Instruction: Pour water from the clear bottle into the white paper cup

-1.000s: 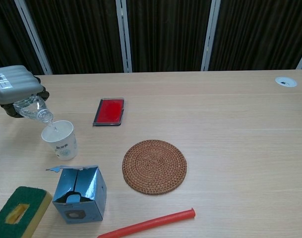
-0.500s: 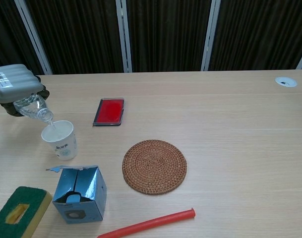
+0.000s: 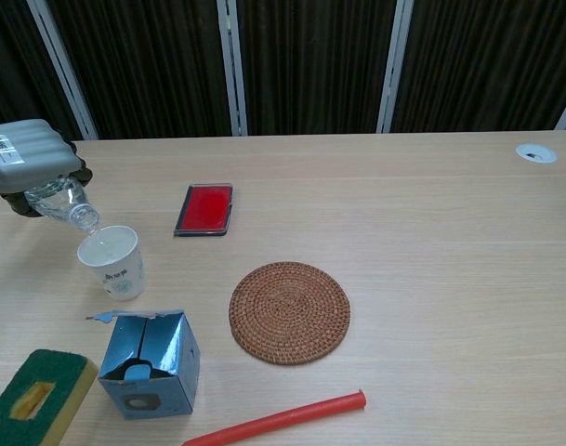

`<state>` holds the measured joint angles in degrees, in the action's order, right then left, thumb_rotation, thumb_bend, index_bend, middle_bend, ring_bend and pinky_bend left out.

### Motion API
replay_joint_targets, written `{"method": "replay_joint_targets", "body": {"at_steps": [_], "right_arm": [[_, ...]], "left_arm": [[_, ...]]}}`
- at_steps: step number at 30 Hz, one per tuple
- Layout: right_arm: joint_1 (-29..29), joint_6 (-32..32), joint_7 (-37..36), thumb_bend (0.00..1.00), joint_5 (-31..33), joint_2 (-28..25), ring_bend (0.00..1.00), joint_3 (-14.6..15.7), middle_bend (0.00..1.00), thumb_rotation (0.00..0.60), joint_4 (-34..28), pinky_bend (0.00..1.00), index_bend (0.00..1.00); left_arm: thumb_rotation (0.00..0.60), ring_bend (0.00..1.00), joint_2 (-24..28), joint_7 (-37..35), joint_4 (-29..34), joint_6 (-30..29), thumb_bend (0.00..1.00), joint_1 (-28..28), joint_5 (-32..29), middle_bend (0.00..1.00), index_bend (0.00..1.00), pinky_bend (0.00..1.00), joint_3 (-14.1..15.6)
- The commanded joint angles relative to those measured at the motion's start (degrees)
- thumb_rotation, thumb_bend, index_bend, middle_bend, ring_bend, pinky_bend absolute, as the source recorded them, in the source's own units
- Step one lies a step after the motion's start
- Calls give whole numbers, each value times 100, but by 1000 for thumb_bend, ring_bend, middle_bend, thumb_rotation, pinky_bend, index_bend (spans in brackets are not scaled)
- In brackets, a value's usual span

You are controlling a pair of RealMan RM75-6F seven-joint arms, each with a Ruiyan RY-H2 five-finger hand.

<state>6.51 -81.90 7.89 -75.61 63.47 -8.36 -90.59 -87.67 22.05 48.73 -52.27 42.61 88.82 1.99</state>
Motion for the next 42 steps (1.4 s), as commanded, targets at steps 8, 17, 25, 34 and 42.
{"method": "replay_joint_targets", "body": {"at_steps": [8,17,25,34,42], "right_arm": [[-2,1,-6,0,-1,-7,0,2,0,600,-3,0,0],[-4,2,-15,0,4,-13,0,0,0,600,-4,0,0],[-9,-4,-15,0,2,-16,0,3,0,600,-5,0,0],[4,19,30,0,31,6,0,-1,0,600,12,0,0],[5,21,49,0,36,16,0,2,0,600,19,0,0]], "left_arm": [[600,359,-1,106,-1,-29,541,10,38,523,660,371,13],[600,359,16,124,3,-33,540,7,14,523,660,371,-8],[600,359,21,-194,70,-68,542,-11,-46,520,655,371,-68],[600,359,225,-1812,521,99,539,-7,-253,519,659,369,-220],[600,359,466,-3390,845,94,540,-51,-617,520,662,368,-579]]}}
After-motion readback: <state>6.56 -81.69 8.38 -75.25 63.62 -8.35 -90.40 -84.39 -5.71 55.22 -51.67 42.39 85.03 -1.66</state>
